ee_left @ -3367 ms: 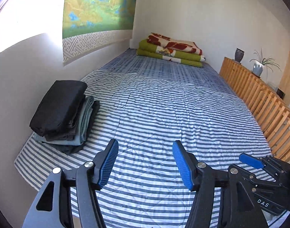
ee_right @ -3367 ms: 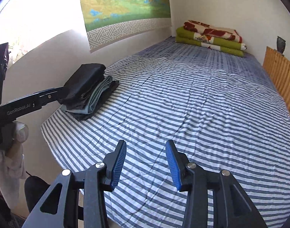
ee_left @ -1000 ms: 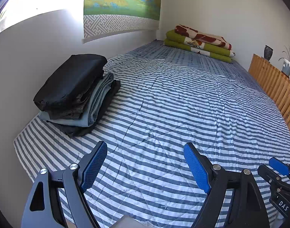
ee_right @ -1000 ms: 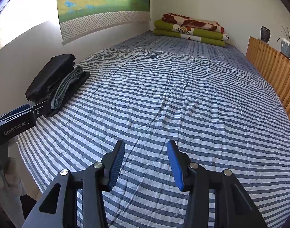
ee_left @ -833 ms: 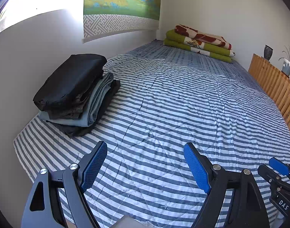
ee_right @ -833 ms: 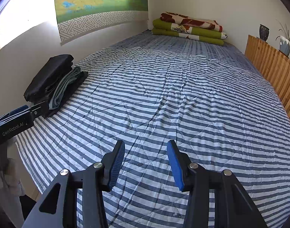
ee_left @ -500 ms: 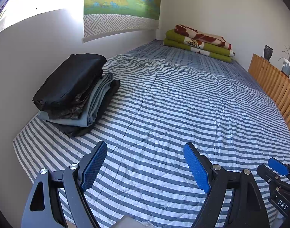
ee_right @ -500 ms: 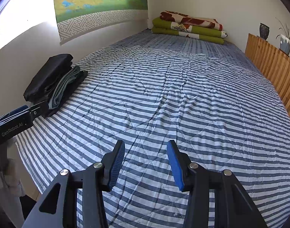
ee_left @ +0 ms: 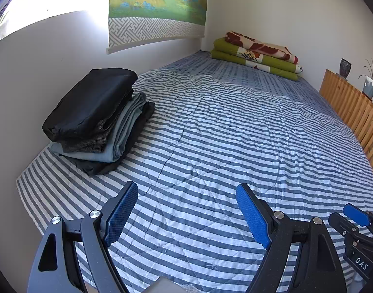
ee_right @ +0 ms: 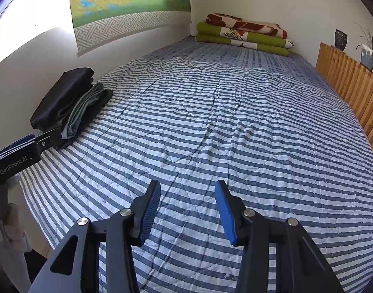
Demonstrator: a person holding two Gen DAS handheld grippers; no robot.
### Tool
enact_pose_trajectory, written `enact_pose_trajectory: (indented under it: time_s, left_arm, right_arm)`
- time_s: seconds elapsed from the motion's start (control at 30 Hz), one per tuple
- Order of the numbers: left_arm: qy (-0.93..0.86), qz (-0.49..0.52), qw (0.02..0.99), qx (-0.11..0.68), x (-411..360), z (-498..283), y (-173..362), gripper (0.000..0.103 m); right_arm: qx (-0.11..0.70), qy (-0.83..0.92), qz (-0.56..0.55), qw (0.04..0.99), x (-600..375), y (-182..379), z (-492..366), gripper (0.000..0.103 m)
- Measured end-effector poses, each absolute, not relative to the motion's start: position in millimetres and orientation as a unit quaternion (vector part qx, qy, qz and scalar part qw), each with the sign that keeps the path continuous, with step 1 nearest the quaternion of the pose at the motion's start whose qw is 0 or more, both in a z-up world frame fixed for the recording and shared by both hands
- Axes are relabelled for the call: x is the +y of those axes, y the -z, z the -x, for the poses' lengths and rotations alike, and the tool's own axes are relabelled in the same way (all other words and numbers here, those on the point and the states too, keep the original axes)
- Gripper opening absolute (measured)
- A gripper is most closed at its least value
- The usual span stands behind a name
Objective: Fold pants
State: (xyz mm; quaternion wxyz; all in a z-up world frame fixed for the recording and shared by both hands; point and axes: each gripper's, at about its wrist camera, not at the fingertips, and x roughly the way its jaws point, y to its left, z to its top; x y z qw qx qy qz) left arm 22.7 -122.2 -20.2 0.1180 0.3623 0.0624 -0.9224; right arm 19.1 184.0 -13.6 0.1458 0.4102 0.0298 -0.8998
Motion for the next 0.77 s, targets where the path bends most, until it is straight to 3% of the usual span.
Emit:
enact_pose_trajectory:
  time_s: [0.77]
  left_arm:
    - [0.921, -0.364, 0.118, 0.066, -118.2, -24.6, 20.9, 0.085]
  right_arm:
    - [0.032, 0.897, -0.415, 0.149, 187.4, 17.0, -19.2, 0.042]
